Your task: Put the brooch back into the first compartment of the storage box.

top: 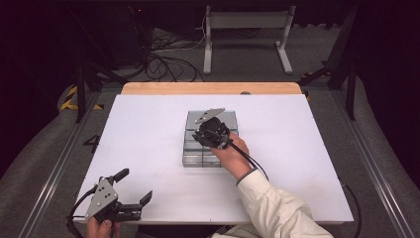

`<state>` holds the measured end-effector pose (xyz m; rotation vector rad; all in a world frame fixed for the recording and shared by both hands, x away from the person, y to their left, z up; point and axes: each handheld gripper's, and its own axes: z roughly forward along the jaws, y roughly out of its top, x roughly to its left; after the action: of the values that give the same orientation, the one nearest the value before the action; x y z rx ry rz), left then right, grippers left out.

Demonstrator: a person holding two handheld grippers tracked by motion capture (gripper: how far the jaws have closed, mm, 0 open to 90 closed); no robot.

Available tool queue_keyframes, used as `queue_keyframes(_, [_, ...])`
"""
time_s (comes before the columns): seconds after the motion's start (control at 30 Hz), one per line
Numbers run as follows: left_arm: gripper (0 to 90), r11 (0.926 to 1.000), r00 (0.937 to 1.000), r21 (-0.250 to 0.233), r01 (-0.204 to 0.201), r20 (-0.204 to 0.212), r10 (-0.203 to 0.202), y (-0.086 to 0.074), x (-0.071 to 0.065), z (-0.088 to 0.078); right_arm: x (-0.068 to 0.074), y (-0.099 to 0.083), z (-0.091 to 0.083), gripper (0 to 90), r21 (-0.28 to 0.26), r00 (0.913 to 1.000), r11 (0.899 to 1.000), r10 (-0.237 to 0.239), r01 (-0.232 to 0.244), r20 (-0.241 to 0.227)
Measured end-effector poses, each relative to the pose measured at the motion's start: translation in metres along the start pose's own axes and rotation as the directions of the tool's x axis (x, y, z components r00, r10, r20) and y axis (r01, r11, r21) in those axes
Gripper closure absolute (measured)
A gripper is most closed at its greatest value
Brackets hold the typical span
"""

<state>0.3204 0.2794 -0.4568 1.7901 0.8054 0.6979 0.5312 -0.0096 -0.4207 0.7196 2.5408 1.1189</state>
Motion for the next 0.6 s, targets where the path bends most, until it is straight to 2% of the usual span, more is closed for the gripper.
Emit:
queue_keyframes(0.17, [2.7,1.0000,1.0000,-0.003,0.005,0.001,-0.005,0.000,0.000,0.000,-0.003,-0.001,0.010,79.7,0.004,0.9998,1.000,0.017,-0.017,-0.009])
queue_keyframes(0.6, [2.7,1.0000,1.0000,-0.004,0.005,0.001,-0.005,0.000,0.000,0.000,-0.008,-0.005,0.026,79.7,0.002,0.9994,0.999,0.035,-0.035,0.006])
